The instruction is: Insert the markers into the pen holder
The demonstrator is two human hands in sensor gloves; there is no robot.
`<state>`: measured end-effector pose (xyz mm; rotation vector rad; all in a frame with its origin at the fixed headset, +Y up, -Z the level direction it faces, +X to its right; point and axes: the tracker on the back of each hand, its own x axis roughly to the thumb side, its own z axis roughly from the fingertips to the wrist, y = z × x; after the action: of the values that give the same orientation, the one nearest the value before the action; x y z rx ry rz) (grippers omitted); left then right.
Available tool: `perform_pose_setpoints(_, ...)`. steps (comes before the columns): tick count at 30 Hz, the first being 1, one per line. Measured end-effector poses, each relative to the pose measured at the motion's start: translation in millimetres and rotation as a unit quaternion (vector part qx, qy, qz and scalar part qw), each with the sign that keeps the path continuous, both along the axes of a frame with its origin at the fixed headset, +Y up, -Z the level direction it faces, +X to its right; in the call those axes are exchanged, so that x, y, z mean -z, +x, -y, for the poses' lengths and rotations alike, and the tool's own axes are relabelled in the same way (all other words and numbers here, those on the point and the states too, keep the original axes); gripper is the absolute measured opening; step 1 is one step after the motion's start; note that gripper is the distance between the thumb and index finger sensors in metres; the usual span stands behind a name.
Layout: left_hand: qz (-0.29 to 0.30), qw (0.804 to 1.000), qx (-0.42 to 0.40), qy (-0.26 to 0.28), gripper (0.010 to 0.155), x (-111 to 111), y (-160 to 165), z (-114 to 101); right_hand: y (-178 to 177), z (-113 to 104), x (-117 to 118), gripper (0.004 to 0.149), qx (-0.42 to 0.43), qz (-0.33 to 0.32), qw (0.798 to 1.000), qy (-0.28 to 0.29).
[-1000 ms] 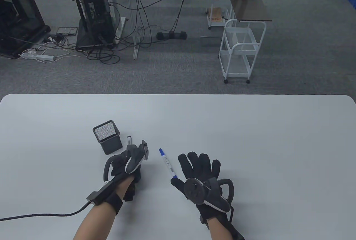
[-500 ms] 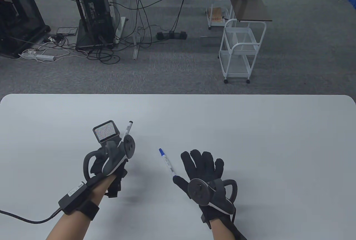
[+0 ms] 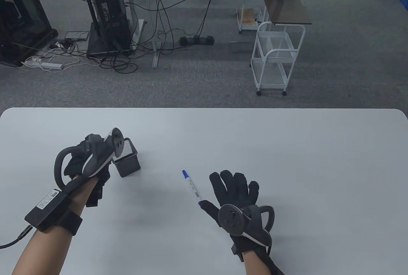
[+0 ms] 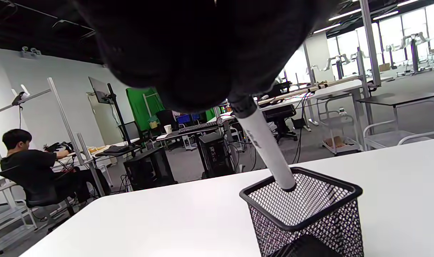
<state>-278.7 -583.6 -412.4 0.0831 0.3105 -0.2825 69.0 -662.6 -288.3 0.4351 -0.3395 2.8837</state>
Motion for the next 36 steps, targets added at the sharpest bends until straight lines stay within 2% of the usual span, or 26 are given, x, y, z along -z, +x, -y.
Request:
perform_pose_setpoints(11,0.005,0.999,-0.034,-0.02,0.038,25,-3,35,0,6,4,0.079,-0.009,0.003,1.0,-0.012)
perform_pose_setpoints(21,0.004,0.998,-0.048,-0.036,0.038,37,-4,57,-3,12,7,0.079,-0.023,0.004,0.999,-0.023)
perform_pose_setpoints(36,0.003,0.996,-0.075,-0.049,0.037,42,-9,67,-4,12,8,0.079,-0.032,0.008,0.999,-0.034)
